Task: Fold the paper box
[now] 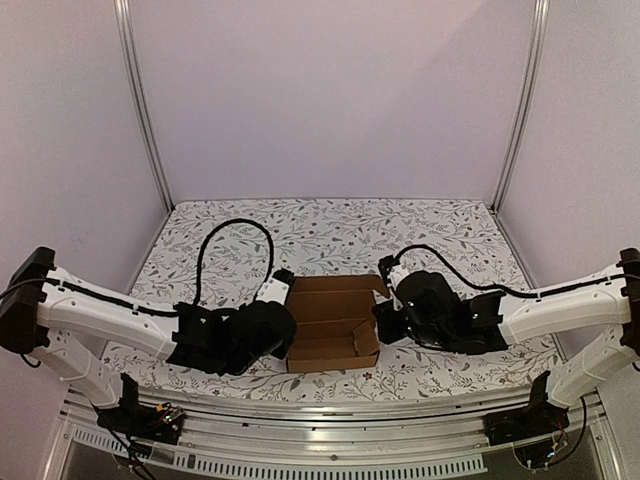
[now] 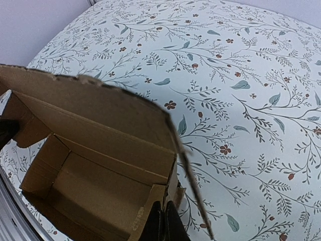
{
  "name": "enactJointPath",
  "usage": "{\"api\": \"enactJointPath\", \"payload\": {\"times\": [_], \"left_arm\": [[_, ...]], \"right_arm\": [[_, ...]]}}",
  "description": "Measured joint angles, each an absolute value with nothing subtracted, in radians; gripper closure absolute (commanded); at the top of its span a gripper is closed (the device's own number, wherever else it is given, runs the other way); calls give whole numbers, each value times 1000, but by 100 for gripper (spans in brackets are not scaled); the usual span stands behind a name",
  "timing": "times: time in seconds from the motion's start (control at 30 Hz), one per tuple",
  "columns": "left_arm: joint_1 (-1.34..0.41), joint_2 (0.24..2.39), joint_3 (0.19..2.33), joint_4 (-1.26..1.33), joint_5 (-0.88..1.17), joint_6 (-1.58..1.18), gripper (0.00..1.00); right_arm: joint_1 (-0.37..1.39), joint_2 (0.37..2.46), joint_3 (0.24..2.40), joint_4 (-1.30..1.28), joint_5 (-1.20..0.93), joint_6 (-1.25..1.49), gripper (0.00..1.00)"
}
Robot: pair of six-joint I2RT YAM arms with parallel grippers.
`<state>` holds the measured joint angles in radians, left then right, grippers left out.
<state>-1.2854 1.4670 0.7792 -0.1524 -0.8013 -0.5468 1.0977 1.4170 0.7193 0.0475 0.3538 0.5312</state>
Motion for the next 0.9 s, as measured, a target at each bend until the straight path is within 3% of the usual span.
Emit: {"api": "enactJointPath", "payload": {"times": [0.4,0.9], "left_arm": [[-1279,1515,780,-119,-789,-712,100],[-1297,1557,757,-57,-795,-847,100]], "right_arm": [[1264,1502,719,109,681,605,100],[1403,1572,690,159,878,671,100]]}}
